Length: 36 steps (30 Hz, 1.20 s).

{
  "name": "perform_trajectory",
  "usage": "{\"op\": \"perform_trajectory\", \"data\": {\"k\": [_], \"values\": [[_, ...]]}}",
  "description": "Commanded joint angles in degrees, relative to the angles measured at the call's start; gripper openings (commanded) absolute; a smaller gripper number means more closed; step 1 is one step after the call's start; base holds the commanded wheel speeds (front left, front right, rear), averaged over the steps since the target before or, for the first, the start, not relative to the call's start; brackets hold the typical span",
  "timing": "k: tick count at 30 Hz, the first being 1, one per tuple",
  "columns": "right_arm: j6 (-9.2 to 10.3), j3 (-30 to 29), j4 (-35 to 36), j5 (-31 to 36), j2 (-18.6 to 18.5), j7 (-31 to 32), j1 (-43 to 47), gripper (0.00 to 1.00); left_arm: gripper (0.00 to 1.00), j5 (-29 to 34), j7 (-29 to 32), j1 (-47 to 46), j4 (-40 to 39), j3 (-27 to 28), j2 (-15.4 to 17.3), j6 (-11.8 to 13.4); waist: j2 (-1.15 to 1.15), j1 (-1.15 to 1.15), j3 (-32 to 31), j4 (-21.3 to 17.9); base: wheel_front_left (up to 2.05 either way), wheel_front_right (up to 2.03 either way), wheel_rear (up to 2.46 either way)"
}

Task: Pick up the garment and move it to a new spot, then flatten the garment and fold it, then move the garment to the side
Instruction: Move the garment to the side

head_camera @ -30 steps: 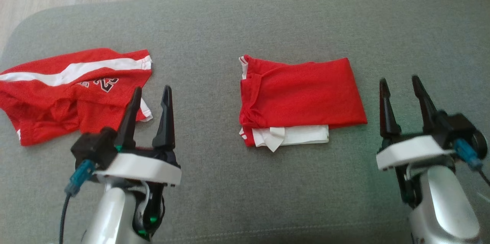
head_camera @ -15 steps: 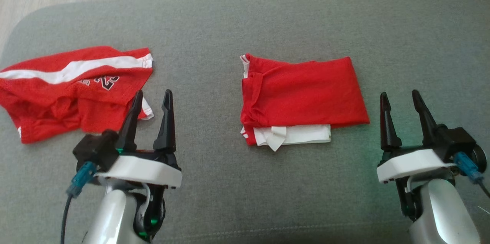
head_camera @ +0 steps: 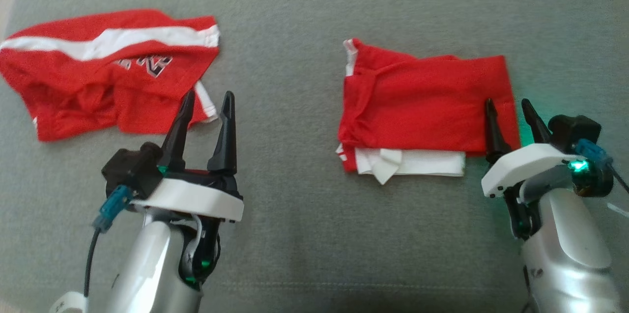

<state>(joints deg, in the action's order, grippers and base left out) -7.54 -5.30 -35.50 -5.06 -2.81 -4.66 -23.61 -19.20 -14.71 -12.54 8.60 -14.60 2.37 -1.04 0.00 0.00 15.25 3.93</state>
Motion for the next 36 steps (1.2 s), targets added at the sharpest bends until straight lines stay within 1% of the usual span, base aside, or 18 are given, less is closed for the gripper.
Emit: {"op": "perform_trajectory", "data": {"k": [1,6,7,8,9,13,16,18,21,23,25,26,27,28,31,33,36], "values": [[0.05,1.11,0.72,-0.34,-0.07,0.12,-1.84,1.00,1.00,0.48,-0.29,-1.86,-1.77,1.21,0.51,-0.24,0.00,0.00,1.37,1.41,0.00,0.00,0.00],[0.05,0.73,-4.29,0.18,-0.07,0.55,-4.24,1.00,1.00,0.57,-0.29,-2.46,-1.78,1.16,0.51,-0.21,0.00,0.00,2.35,2.35,0.00,0.00,0.00],[0.05,0.78,-5.05,0.32,-0.07,0.40,-4.61,0.85,1.00,0.61,-0.29,-2.48,-1.80,1.24,0.51,-0.23,0.00,0.00,2.43,2.38,0.00,0.00,0.00],[0.05,0.92,-5.65,0.59,-0.07,0.05,-4.95,0.16,1.00,0.66,-0.29,-2.48,-1.83,1.35,0.51,-0.24,0.00,0.00,2.47,2.35,0.00,0.00,0.00],[0.05,1.13,-6.14,0.96,-0.07,-0.46,-5.26,0.00,1.00,0.72,-0.29,-2.47,-1.86,1.51,0.51,-0.24,0.00,0.00,2.50,2.24,0.00,0.00,0.00],[0.05,1.48,-6.90,3.73,-0.38,-3.09,-6.51,0.00,1.00,1.05,-0.29,-2.29,-1.97,2.14,0.51,-0.17,0.00,0.00,2.31,1.05,0.00,0.00,0.00],[0.05,1.92,-6.48,6.14,-2.25,-4.83,-7.73,0.00,1.00,1.27,-0.29,-2.34,-2.03,2.19,0.51,-0.39,0.00,0.00,2.25,-0.09,0.00,0.00,0.00],[0.05,2.22,-6.02,7.26,-4.27,-5.32,-8.76,0.00,1.00,1.42,-0.29,-2.48,-2.08,2.17,0.51,-0.50,0.00,0.00,2.29,-0.83,0.00,0.00,0.00],[0.05,2.50,-5.50,8.65,-8.80,-4.89,-10.50,0.00,1.00,1.55,-0.29,-2.80,-2.20,2.10,0.51,-0.58,0.00,0.00,2.50,-1.67,0.00,0.00,0.00],[0.05,2.10,-5.62,8.77,-12.60,-4.44,-11.86,0.00,1.00,1.59,-0.29,-3.05,-2.35,2.05,0.51,-0.69,0.00,0.00,2.81,-2.08,0.00,0.00,0.00],[0.05,1.31,-6.15,10.33,-17.41,-4.24,-12.99,0.00,1.00,1.58,-0.29,-3.30,-2.40,1.79,0.51,-0.79,0.00,0.00,3.07,-2.13,0.00,0.00,0.00],[0.05,1.31,-6.15,10.33,-17.41,-4.24,-12.99,0.00,1.00,1.58,-0.29,-3.30,-2.40,1.79,0.51,-0.79,0.00,0.00,3.07,-2.13,0.00,0.00,0.00],[0.05,-0.04,-6.81,10.75,-20.64,-4.49,-14.13,0.00,1.00,1.54,-0.29,-3.53,-2.41,1.47,0.51,-0.80,0.00,0.00,3.29,-2.00,0.00,0.00,0.00],[0.05,-0.04,-6.81,10.75,-20.64,-4.49,-14.13,0.00,1.00,1.54,-0.29,-3.53,-2.41,1.47,0.51,-0.80,0.00,0.00,3.29,-2.00,0.00,0.00,0.00],[0.05,-1.46,-7.58,11.05,-23.49,-4.83,-15.41,0.00,1.00,2.67,-0.29,-3.75,-2.40,0.88,0.51,-0.91,0.00,0.00,3.52,-1.68,0.00,0.00,0.00],[0.05,-2.21,-7.81,11.04,-24.26,-5.10,-15.76,0.00,1.00,3.55,-0.29,-3.66,-2.41,0.41,0.51,-1.01,0.00,0.00,3.53,-1.39,0.00,0.00,0.00],[0.05,-2.67,-7.76,11.36,-24.83,-5.47,-15.91,0.00,1.00,2.59,-0.29,-3.45,-2.71,0.53,0.51,-0.67,0.00,0.00,3.72,-1.10,0.00,0.00,0.00]]}}
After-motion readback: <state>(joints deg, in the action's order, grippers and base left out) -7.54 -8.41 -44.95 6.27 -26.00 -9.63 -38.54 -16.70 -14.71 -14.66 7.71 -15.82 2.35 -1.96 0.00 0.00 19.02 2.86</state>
